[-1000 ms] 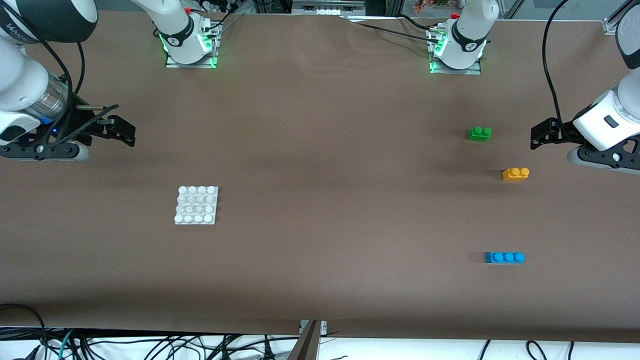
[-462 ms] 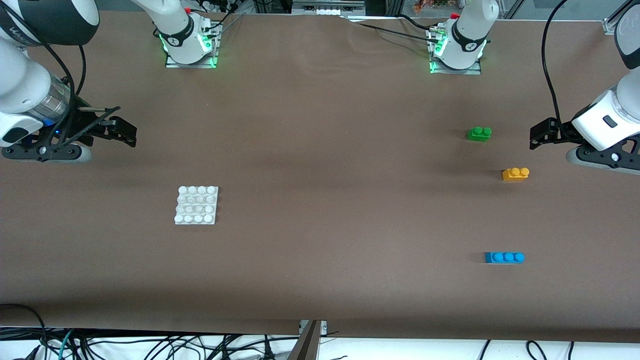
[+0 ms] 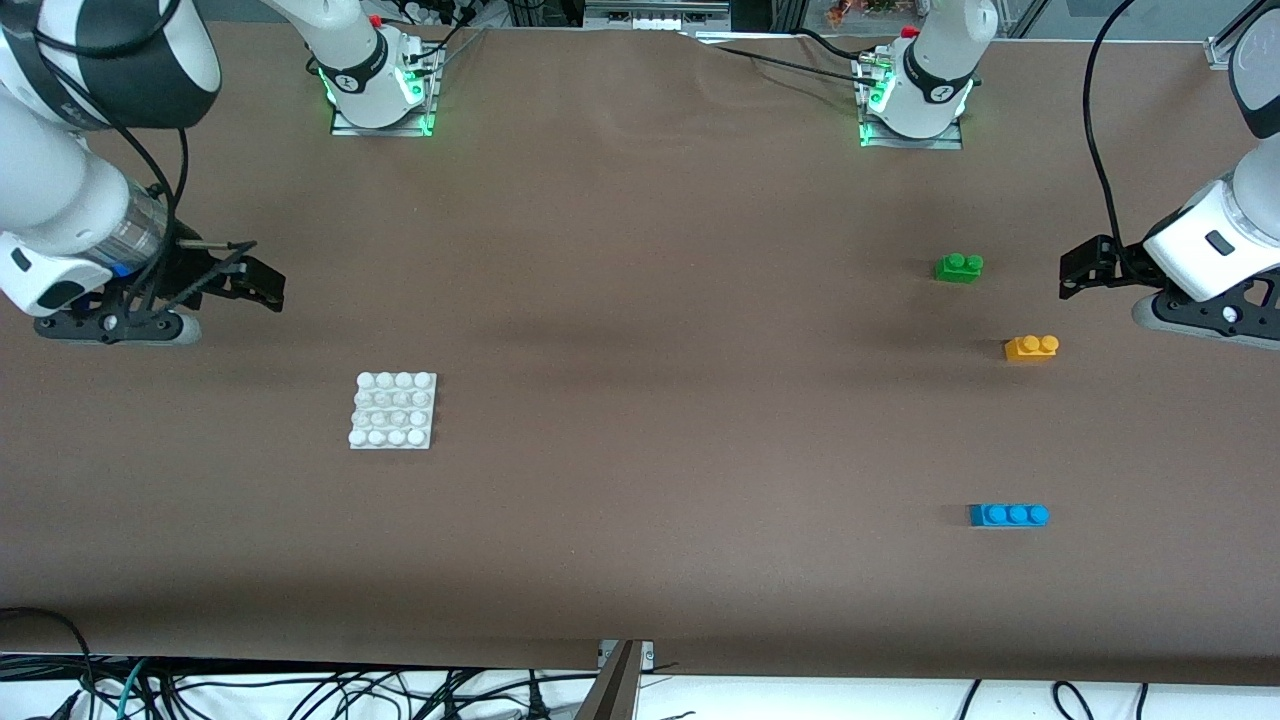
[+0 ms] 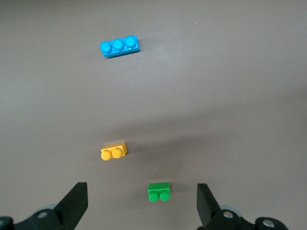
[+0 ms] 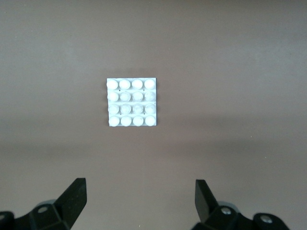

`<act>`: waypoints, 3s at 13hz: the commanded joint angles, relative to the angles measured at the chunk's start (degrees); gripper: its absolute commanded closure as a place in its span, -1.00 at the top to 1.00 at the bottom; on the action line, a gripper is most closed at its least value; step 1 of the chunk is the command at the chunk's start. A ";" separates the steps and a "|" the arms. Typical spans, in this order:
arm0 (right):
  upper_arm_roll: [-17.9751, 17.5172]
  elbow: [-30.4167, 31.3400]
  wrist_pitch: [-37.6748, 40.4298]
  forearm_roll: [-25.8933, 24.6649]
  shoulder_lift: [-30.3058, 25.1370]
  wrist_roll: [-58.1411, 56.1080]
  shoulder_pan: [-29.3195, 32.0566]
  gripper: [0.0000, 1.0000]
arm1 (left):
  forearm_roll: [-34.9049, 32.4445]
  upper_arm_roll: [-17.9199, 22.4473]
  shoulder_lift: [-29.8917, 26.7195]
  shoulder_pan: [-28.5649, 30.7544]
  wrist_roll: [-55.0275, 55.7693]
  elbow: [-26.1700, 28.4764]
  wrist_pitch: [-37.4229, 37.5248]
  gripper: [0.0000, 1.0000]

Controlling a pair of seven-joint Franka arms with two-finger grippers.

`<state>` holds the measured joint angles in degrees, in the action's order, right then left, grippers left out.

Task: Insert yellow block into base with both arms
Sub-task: 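Move the right gripper down to the white base plate, then close the right gripper on the edge of the white plate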

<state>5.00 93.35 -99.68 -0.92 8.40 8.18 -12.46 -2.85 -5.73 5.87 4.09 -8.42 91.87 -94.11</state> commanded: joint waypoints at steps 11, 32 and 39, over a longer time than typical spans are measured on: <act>1.24 20.38 -31.34 -0.31 5.38 0.16 0.33 1.00 | 1.54 -0.07 -0.51 -0.04 0.16 0.32 0.42 1.00; 0.19 20.12 -54.04 0.74 23.77 2.19 -0.02 0.91 | 1.54 -0.25 -0.51 -0.04 0.25 -0.03 0.42 1.00; 0.19 20.03 -54.92 1.10 24.47 1.22 0.50 0.69 | 1.54 -0.25 -0.51 -0.13 0.34 -0.03 0.42 1.00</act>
<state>5.40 113.83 -153.60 -0.42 31.95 9.86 -12.41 -2.85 -6.01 5.87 4.06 -8.42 91.88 -94.11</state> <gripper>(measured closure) 0.115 0.000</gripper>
